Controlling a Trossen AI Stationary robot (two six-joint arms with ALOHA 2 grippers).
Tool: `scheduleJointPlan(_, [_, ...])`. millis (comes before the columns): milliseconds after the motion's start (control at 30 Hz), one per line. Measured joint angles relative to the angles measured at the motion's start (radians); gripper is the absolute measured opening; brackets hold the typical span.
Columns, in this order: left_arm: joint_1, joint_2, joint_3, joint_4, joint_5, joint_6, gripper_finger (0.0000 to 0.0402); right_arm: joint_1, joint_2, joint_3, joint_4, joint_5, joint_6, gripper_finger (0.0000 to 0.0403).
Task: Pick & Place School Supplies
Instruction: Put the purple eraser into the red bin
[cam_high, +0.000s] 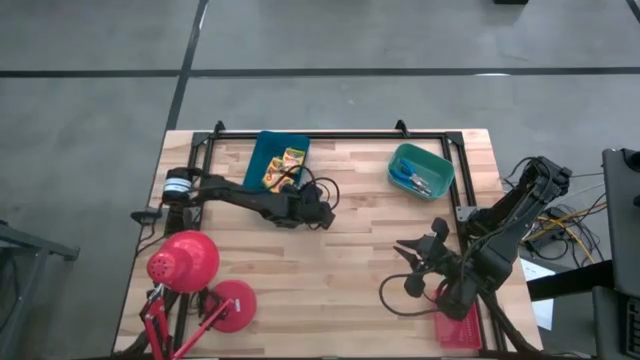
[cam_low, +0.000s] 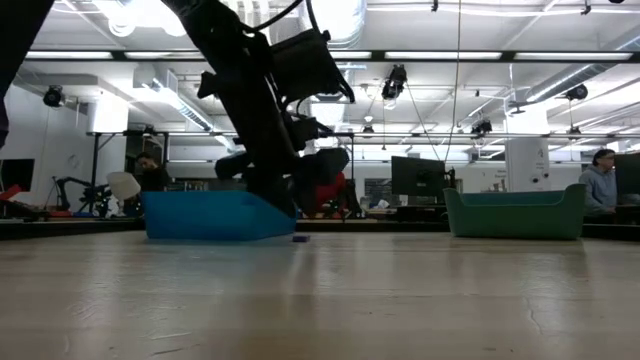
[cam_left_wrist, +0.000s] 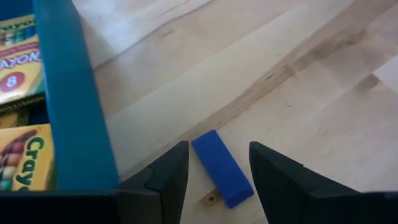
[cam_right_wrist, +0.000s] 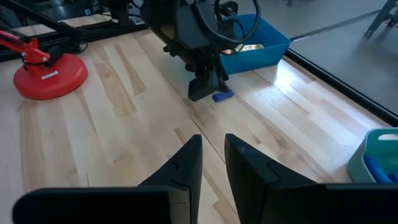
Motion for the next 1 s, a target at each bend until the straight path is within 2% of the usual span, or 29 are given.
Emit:
scheduleJointPlan(167, [0.000, 0.035, 0.000, 0.019, 0.034, -0.021, 0.0174, 0.000, 0.000, -0.002, 0.000, 0.000, 0.000, 0.0068])
scheduleJointPlan(333, [0.001, 0.074, 0.006, 0.032, 0.019, -0.021, 0.0174, 0.000, 0.000, -0.002, 0.000, -0.001, 0.000, 0.0073])
scheduleJointPlan(533, [0.002, 0.082, 0.009, 0.033, 0.006, -0.017, 0.0174, 0.000, 0.000, -0.002, 0.001, -0.002, 0.000, 0.0073])
scheduleJointPlan(733, [0.002, 0.078, 0.009, 0.034, 0.039, -0.017, 0.0174, 0.000, 0.000, -0.003, 0.000, -0.002, 0.000, 0.0064])
scheduleJointPlan(1000, [-0.013, 0.070, 0.036, 0.035, -0.101, 0.095, 0.0174, 0.000, 0.000, -0.003, 0.001, -0.002, 0.000, 0.0070])
